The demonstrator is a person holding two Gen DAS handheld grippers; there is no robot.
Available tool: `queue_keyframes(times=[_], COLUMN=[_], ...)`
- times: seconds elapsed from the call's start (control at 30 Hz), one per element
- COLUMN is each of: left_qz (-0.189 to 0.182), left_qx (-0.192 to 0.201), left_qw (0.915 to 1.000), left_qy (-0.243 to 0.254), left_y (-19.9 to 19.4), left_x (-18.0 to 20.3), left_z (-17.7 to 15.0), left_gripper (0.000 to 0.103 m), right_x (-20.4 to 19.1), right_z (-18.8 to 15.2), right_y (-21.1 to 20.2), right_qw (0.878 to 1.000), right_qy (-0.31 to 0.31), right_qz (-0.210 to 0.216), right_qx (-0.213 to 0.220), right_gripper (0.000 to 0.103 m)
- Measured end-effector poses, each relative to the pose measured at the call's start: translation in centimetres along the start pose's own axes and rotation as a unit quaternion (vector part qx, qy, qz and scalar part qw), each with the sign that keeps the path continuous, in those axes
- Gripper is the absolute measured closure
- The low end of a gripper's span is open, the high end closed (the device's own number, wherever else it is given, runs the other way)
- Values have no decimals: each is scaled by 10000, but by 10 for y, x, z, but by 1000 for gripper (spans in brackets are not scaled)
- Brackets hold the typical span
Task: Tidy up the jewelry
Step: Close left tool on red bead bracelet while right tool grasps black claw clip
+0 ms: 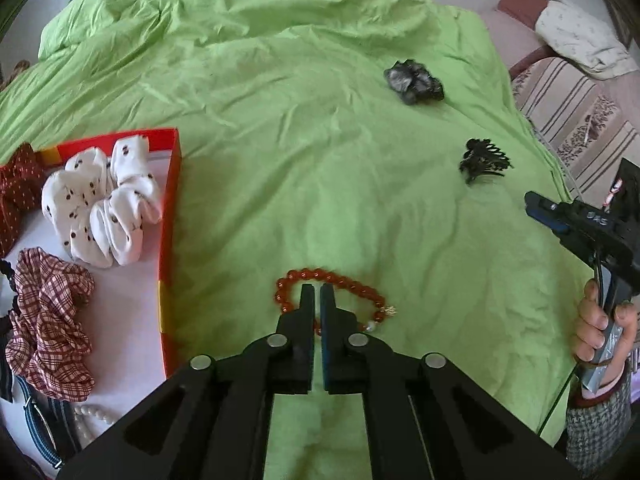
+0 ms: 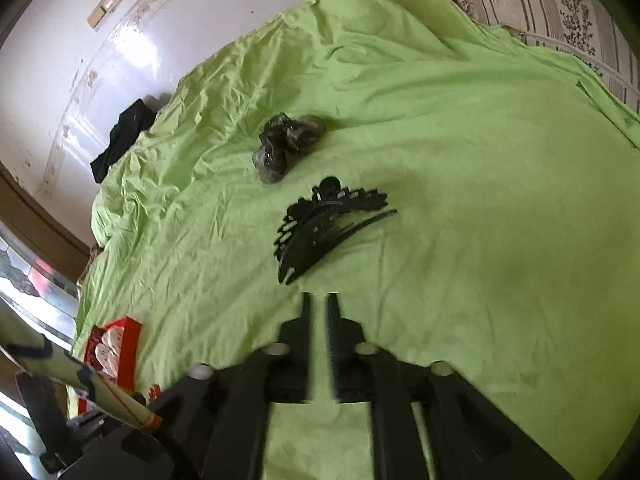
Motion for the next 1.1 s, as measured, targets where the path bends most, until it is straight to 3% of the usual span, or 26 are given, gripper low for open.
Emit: queue_keyframes(times=[0.03,0.1,0.13,0.3,0.33,0.4,0.53,0.67,0.77,0.83,0.9,1.0,1.1], left_qz=[80,277,338,439,478,-52,-165,-320,-503,-629,-548,-241,-199], left_qx=[-25,36,52,-147,-129,-290,-244,-229,-200,-163,-107,-19,27], left_qw=[10000,9996,9994,9983,9977,9985,9992,9992,9985,9979,9983,9984,9984], left_qy=[17,71,84,360,469,464,272,-5,-12,23,174,514,526], left_y=[2,6,8,22,22,23,23,29,32,33,35,37,36], left_x=[0,-1,-2,6,10,16,13,6,9,15,24,36,36], left_z=[0,2,3,5,4,-1,-4,-3,-2,-2,-3,-5,-6], left_gripper=[73,52,48,44,58,95,95,93,76,55,49,48,49], right_x=[2,5,4,10,11,17,21,22,21,21,20,17,15], right_z=[0,3,4,11,12,16,22,26,29,31,33,35,41], right_y=[0,5,7,25,28,34,36,39,43,43,43,46,56], right_qw=[10000,9999,9999,9987,9983,9963,9938,9939,9939,9929,9913,9908,9906], right_qy=[57,115,125,375,438,637,829,882,892,962,1051,1149,1260], right_qz=[-22,21,53,254,304,494,693,607,592,668,763,697,495], right_qx=[39,5,-39,-228,-246,-285,-265,-245,-250,-215,-199,-164,-169], right_gripper=[41,41,41,41,41,41,41,41,41,41,40,29,29])
Point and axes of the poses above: each gripper's, at about its wrist camera, not at the fingertips, and y roughly the way its jaws point, x to its right, z to its top, the point moved 2 cm from there along y, roughly the way its jaws point, and after that the axes turned 3 degrees about y, right-handed, at the moved point
